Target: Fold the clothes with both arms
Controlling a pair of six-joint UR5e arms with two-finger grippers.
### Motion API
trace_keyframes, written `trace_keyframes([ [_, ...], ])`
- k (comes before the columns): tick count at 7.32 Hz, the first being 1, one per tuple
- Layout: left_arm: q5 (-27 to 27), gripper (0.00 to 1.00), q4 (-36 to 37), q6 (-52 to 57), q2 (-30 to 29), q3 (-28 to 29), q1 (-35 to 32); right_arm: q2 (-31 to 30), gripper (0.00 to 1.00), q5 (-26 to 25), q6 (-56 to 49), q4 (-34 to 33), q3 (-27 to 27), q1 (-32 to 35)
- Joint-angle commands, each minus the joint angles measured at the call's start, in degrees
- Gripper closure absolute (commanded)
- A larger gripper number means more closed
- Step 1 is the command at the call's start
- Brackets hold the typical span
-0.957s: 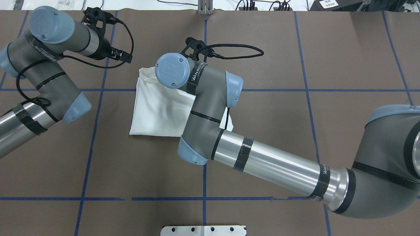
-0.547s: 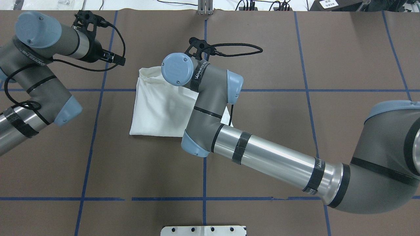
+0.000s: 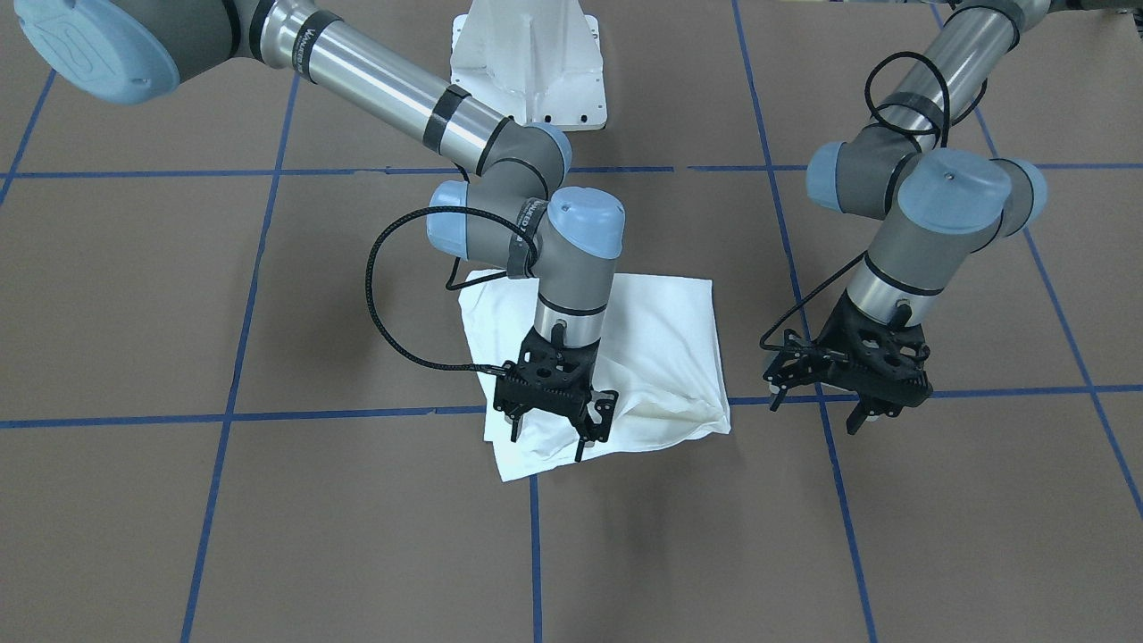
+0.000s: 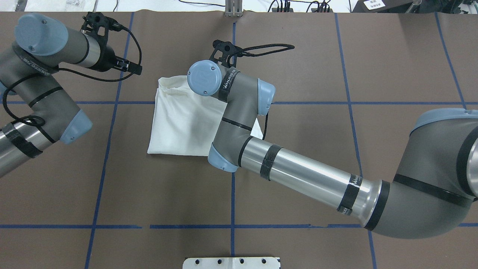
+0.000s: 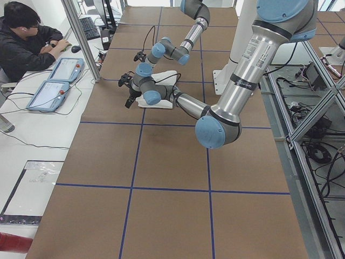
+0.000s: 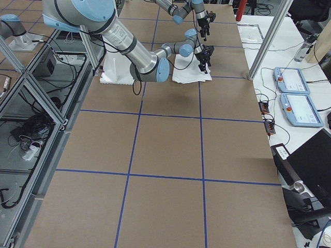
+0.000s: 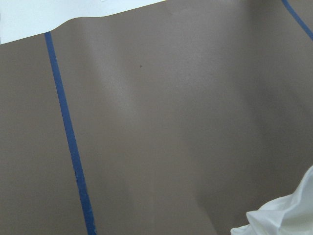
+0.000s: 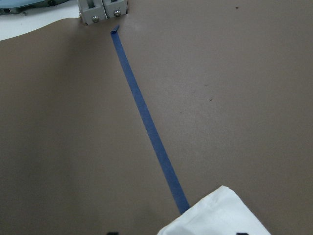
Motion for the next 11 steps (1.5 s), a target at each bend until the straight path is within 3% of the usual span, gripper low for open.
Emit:
trace_keyframes([
  [1, 0.00, 0.00, 0.00, -0.03, 0.07, -0.03, 0.00, 0.18, 0.72, 0.12, -0.47, 0.05, -0.53, -0.11],
  [2, 0.00, 0.00, 0.00, -0.12, 0.07, -0.03, 0.00, 0.36, 1.00, 0.21, -0.47, 0.05, -0.53, -0.11],
  [4, 0.09, 0.00, 0.00, -0.12, 0.07, -0.03, 0.00, 0.80, 1.00, 0.21, -2.74, -0.38, -0.18, 0.24],
  [7, 0.09, 0.00, 0.00, -0.12, 0.16, 0.06, 0.00, 0.62, 1.00, 0.03, -3.81, -12.22, 3.42, 1.46],
  [11, 0.09, 0.00, 0.00, -0.12, 0.16, -0.20, -0.09, -0.96, 1.00, -1.72, -4.60, -12.17, 2.99, 1.47],
])
